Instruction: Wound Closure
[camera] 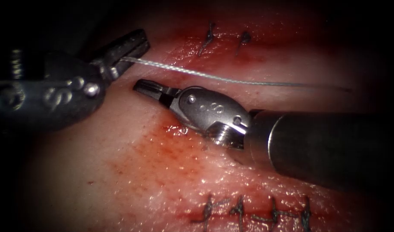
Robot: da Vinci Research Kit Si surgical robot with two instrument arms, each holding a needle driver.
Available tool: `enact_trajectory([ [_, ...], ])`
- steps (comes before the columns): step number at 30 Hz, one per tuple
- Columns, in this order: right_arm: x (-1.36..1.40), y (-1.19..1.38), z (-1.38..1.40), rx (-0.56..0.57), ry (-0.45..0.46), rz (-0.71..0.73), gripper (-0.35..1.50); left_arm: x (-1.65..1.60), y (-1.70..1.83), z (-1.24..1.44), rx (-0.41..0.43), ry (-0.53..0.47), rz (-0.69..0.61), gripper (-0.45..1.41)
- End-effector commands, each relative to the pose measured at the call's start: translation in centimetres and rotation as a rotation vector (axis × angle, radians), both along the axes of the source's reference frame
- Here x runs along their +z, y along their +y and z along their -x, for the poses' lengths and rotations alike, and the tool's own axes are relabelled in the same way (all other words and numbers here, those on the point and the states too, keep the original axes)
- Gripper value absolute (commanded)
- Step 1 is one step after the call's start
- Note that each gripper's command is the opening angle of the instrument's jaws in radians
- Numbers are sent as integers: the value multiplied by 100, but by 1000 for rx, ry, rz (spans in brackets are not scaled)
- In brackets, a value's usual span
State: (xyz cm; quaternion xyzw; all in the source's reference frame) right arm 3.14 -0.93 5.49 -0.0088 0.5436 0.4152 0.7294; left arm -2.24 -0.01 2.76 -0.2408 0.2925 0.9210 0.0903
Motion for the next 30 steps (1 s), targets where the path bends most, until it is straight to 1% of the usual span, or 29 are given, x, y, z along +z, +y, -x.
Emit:
enact_trajectory([
  [1,4,-1,-9,1,3,-4,-35,4,2,7,-1,-1,2,-45],
  [3,4,0,-8,0,11,-2,-35,2,2,8,0,-2,2,-45],
  [5,1,1,-1,-18,41,16,-35,1,2,9,0,-4,2,-45],
  [6,-7,1,17,-14,68,24,51,0,4,11,3,-10,3,-45],
  [7,-11,2,26,-15,81,26,68,0,7,15,3,-13,3,-45],
  [8,-16,1,39,-2,87,30,78,1,10,19,6,-13,5,-45],
  [10,-23,-5,57,11,85,33,91,3,16,33,8,-19,11,-45],
  [11,-29,-19,75,11,76,36,91,6,21,50,18,-30,9,-45],
  [12,-33,-33,89,6,73,42,83,13,30,75,55,-54,-11,-45],
  [13,-35,-44,98,4,65,53,61,17,34,86,68,-65,-17,-45],
  [16,-37,-66,113,7,44,43,26,36,49,127,90,-87,-32,-45],
  [17,-38,-71,116,5,36,43,24,43,53,141,100,-95,-38,-45],
  [18,-38,-75,118,7,33,39,24,50,59,160,111,-107,-47,-45],
  [20,-40,-82,122,14,26,31,27,61,69,188,134,-123,-59,-45],
  [21,-41,-85,123,15,21,25,27,66,77,207,138,-132,-65,-45],
  [24,-42,-91,122,7,-3,9,27,78,96,252,152,-178,-66,-45],
  [28,-41,-96,118,5,-12,4,32,96,123,300,162,-239,-92,-45],
  [29,-39,-97,118,52,-77,-9,74,100,129,307,169,-252,-100,-45],
  [30,-38,-98,118,59,-113,-18,74,105,134,314,172,-267,-112,-45],
])
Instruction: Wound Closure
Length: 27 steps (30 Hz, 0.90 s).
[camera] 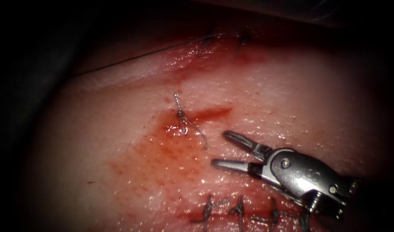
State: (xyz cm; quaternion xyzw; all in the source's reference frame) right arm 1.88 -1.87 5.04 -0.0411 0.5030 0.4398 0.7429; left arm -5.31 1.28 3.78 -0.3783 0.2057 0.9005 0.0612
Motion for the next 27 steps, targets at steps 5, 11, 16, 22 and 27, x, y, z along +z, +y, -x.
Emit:
enact_trajectory([
  [5,16,-9,14,-22,-55,-52,-18,29,13,13,2,-49,-48,-45],
  [11,13,-21,42,-15,-75,-127,0,51,15,50,14,-54,-91,-45],
  [16,16,-46,52,31,-160,-164,66,66,6,94,68,-87,-105,-45],
  [22,4,-59,125,84,-292,-213,-21,80,-13,133,99,-67,-137,-45],
  [27,-12,-52,193,236,-420,-181,-16,93,-28,154,121,-63,-153,-45],
])
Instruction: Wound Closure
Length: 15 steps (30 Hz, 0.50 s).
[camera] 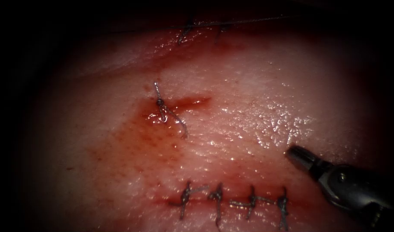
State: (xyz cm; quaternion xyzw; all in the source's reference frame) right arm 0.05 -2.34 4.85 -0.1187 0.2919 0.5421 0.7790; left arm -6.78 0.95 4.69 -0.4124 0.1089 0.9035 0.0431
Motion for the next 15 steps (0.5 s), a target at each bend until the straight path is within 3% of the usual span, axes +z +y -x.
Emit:
enact_trajectory([
  [1,4,-5,21,37,-24,11,2,6,2,13,9,1,3,-45],
  [2,2,-5,30,52,-38,19,42,9,-2,21,14,3,0,-45],
  [3,0,-7,39,63,-45,24,61,12,-5,26,20,3,-5,-45],
  [6,-8,-9,59,95,-28,51,41,20,-16,46,35,0,-9,-45],
  [8,-13,-6,68,101,-13,57,17,22,-21,54,45,-1,-10,-45],
  [9,-15,-3,72,111,-8,63,17,21,-23,57,51,-2,-9,-45],
  [11,-18,4,77,144,3,84,41,19,-27,60,56,-8,-16,-45],
  [12,-18,6,78,156,3,90,52,17,-28,60,54,-14,-25,-16],
  [13,-19,7,78,164,0,93,66,14,-29,58,53,-20,-44,49],
  [14,-19,8,77,167,-2,92,71,9,-29,54,48,-29,-69,89],
  [15,-18,8,75,167,0,91,71,5,-29,50,36,-40,-89,99],
])
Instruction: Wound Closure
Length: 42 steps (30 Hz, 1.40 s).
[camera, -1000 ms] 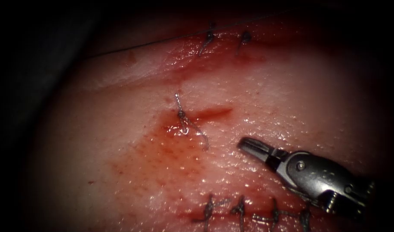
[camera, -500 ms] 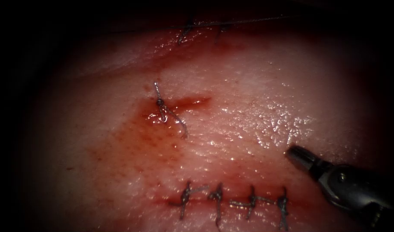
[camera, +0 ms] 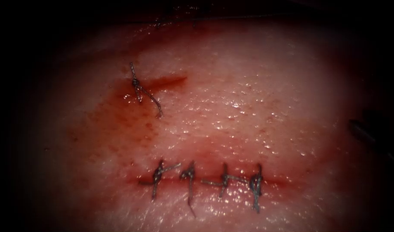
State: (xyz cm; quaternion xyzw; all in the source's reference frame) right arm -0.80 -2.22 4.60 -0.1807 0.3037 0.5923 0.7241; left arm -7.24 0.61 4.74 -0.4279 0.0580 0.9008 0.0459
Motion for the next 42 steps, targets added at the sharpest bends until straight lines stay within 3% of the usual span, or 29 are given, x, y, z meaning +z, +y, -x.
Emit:
enact_trajectory([
  [1,8,-4,-13,-7,10,-4,71,-5,5,-2,-3,-15,-4,109],
  [5,11,-3,-29,-26,32,-7,71,-25,6,-30,-10,-5,-23,135],
  [10,11,-1,-54,-87,80,-14,58,-43,-1,-71,-10,28,-32,133],
  [13,10,1,-65,-116,103,-17,31,-49,-8,-103,-7,48,-37,130],
  [21,8,5,-79,-149,110,-12,32,-45,-23,-198,6,89,-61,135],
  [27,5,5,-82,-171,122,-2,47,-31,-29,-263,-33,115,-41,130],
  [34,4,7,-86,-182,122,2,51,-16,-37,-320,-40,103,-26,131],
  [42,5,6,-94,-192,130,6,54,-27,-56,-380,-18,83,-12,133],
])
